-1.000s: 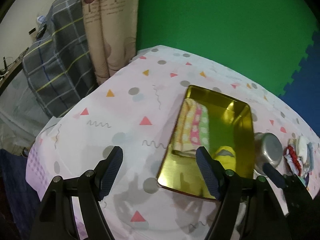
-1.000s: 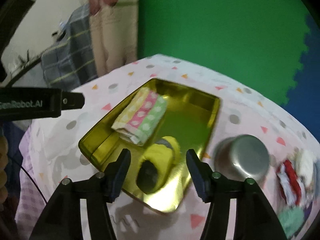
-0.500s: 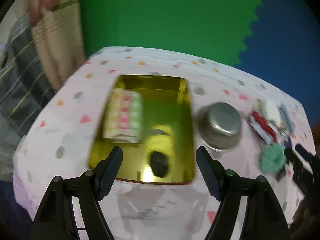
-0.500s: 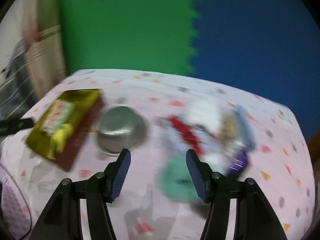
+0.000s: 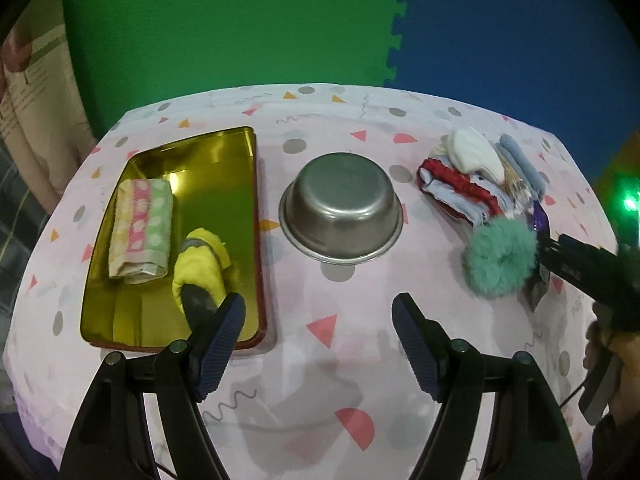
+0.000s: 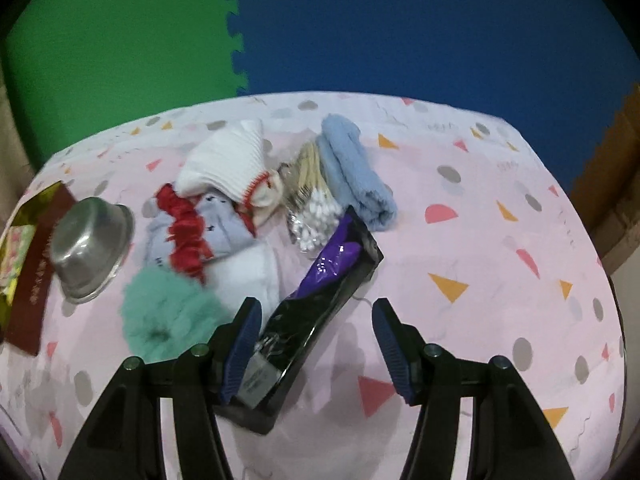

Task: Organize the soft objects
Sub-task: 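Move the right gripper to the purple protein pouch, then grasp the purple protein pouch with the right gripper and lift it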

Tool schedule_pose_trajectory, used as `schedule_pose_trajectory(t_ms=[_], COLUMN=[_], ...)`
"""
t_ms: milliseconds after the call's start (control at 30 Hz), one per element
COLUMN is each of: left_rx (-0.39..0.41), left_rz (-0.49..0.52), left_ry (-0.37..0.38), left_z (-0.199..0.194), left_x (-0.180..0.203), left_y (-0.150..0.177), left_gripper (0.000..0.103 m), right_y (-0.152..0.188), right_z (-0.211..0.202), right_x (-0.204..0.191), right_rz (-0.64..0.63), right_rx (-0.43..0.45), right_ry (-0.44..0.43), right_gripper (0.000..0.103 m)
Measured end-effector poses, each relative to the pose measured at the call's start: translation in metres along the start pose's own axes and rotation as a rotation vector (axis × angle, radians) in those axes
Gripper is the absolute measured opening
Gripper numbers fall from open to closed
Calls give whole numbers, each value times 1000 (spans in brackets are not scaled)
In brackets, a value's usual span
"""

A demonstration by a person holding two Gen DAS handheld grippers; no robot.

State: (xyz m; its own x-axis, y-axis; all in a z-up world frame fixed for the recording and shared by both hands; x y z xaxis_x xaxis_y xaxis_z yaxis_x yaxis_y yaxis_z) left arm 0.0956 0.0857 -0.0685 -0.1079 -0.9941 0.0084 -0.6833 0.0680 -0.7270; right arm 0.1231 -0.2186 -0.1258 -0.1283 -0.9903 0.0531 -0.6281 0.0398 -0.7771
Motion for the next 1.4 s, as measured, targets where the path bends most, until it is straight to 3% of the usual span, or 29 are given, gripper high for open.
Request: schedule_pose_trajectory(t_ms=[133, 500, 900, 1200, 1400], left_rx=[3, -28, -43, -47, -33], left_rz=[20, 55, 69, 66, 69], left_ry=[1, -3, -3, -5, -1], left_z=[4, 13, 18, 19, 17], left_x=[4, 15, 17, 17, 19], left_y=[4, 14, 19, 20, 18], left_gripper=[73, 73, 73, 73, 73], right_y=[2, 12, 29, 56, 45], right_z=[13, 3, -33, -48, -53], right_x=[0, 12, 42, 80, 75], right_rz=[8, -169, -22, 99, 195], right_rx=[-4, 14, 25, -68, -36], right_ry=[-4, 37, 1, 12, -28], right_gripper=[59, 59, 59, 59, 59])
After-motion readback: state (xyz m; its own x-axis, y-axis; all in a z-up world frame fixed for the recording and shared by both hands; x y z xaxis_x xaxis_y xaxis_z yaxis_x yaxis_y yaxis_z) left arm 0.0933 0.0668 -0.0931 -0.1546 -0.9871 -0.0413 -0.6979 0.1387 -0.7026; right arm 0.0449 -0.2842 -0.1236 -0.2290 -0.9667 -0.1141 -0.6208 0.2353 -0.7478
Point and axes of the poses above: each gripper's, at about its wrist camera, not at the fingertips, and z roughly the way its jaws point, x to its right, y to its underside, the point moved 6 cm from there along z, roughly the way its jaws point, and after that the axes turned 14 degrees about x, right-handed, at the moved point
